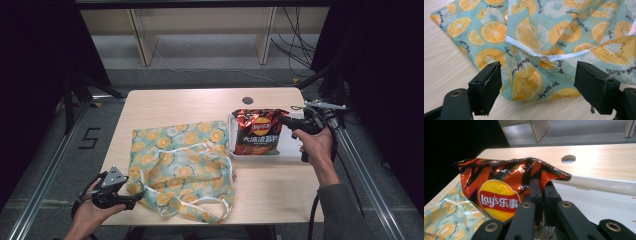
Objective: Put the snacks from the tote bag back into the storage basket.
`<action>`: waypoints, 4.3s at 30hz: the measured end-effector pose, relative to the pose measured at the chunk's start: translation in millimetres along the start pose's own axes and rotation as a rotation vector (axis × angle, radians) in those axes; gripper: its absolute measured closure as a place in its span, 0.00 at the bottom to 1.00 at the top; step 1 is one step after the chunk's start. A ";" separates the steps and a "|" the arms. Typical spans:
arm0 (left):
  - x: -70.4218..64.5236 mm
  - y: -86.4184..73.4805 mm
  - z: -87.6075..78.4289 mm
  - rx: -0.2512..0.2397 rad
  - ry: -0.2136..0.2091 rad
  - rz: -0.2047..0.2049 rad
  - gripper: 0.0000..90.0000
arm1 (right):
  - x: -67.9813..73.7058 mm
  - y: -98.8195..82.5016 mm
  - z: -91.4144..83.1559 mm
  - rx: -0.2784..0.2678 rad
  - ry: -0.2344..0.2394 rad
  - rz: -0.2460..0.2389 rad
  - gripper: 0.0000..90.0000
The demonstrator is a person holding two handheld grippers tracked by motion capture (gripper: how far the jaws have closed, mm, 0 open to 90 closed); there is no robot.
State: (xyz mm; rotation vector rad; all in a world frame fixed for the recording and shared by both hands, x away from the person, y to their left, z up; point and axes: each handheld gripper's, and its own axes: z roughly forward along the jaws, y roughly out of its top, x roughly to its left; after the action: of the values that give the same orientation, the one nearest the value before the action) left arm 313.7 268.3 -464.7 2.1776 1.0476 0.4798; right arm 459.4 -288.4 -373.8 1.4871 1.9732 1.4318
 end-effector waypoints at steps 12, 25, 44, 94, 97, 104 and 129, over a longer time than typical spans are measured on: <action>-0.4 0.8 -0.7 -0.001 0.000 0.016 0.24 | -5.0 13.3 20.8 0.022 -0.044 0.033 0.98; 0.3 0.9 -1.3 -0.005 -0.001 0.018 0.24 | -11.8 21.1 41.9 0.036 -0.083 0.063 0.97; -0.6 1.1 -0.9 -0.002 -0.003 0.023 0.24 | -19.2 19.2 59.9 0.047 -0.129 0.051 0.94; 2.7 -0.2 -1.9 -0.015 0.011 0.004 0.24 | 23.1 4.8 51.4 0.053 -0.075 -0.087 0.51; 2.3 0.1 -1.9 -0.012 0.012 0.002 0.24 | 30.7 2.0 47.4 0.038 -0.059 -0.081 0.51; 2.7 0.1 -3.3 -0.024 0.011 -0.003 0.24 | 48.0 -7.2 40.4 0.047 -0.018 -0.088 0.49; 2.4 1.8 -6.9 -0.039 0.012 -0.014 0.23 | 63.8 -40.4 35.3 0.086 0.027 -0.162 0.46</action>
State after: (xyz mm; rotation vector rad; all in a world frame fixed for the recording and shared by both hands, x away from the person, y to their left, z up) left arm 312.2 272.2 -458.5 2.1345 1.0510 0.5038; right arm 434.3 -214.6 -403.4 1.3137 2.1418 1.3226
